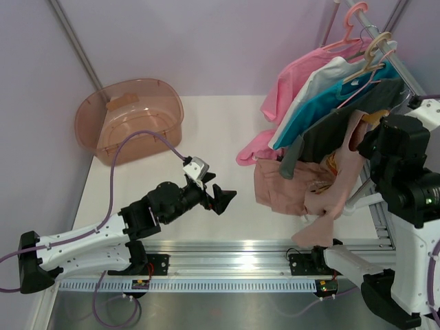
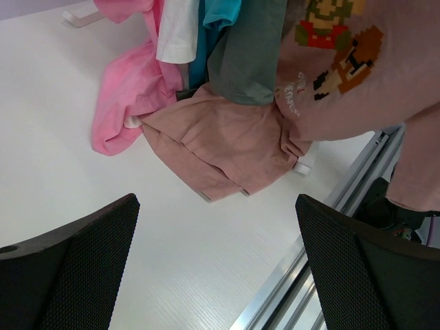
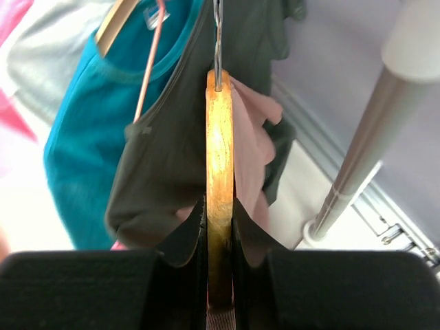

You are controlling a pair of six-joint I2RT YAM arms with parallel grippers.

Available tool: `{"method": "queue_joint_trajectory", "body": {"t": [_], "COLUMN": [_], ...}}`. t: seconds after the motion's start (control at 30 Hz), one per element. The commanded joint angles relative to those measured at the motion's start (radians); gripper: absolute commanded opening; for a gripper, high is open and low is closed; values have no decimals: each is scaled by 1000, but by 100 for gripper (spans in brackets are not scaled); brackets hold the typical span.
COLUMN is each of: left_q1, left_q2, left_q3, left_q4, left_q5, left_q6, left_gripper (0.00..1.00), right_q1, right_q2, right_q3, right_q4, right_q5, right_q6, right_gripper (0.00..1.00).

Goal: Remove the t-shirt from the hanger

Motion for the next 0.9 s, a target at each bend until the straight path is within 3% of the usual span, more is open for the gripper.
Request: {"method": "queue_joint_trajectory", "body": {"t": [0.0,0.2,0.3,0.43,0.6,0.7,0.8,0.87], "left_q1": [-5,-5,-5,-5,-3,-5,-5,-3], "left_q2": [-33,-90,-93,-91,-130,-124,-124,-125], "left_q3": [35,15,24,123,191,262,296,308], "left_q4": [30,55,70,0,-19,-89,-153,-172], "left_q5": [-30,19,153,363,528,577,527,496], "left_q6": [19,0,2,-46,-69,-40,-1,5], "left_gripper": [99,99,99,99,99,99,99,99], "right_q1": [2,1,1,1,1,1,1,1], "right_q2": [-54,-161,-174,-186,-241,-280,-322,-327], "right_q3": [30,-69,-99,-100,-90,-96,-175,-200], "right_q4": [-53,-62,-67,-146,-192,-174,-115,-85], "right_q5": [-181,-398,-504,-536,-652,-783,-1064,-1137], "right_q6": [14,21,0,-35,-43,-40,-20,-11], "right_gripper": [0,0,0,0,0,0,0,0]}}
